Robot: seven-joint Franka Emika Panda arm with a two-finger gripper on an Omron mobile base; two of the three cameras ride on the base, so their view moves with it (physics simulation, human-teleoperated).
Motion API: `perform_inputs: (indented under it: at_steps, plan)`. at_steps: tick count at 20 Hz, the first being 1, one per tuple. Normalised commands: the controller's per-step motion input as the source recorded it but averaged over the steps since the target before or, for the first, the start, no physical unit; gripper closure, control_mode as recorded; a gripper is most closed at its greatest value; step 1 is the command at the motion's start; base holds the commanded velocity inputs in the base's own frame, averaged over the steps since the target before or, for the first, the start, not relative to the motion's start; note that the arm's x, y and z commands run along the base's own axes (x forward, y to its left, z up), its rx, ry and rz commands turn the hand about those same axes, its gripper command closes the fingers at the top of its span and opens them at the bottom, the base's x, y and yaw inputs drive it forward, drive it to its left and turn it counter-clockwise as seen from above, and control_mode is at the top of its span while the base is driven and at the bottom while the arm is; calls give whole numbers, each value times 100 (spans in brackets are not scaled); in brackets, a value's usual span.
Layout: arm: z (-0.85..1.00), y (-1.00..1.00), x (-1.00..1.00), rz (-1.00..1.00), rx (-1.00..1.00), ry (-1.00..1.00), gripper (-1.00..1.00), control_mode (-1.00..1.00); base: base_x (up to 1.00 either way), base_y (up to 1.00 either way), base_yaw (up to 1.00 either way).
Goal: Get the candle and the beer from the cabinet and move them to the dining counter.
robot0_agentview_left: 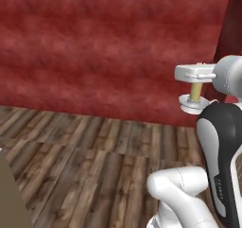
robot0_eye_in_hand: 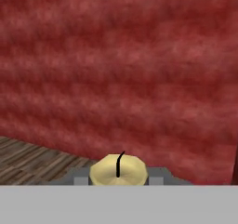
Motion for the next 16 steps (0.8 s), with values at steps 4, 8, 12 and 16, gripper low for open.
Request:
perform_inputs:
  at_steps: [4,8,12,16]
  plan:
    - [0,0,0,0,0,0,100,100,100,-61,25]
    - [0,0,0,0,0,0,100,100,100,-60,25]
    - [0,0,0,0,0,0,100,100,100,-62,27]
    - [0,0,0,0,0,0,100,100,100,-51,33]
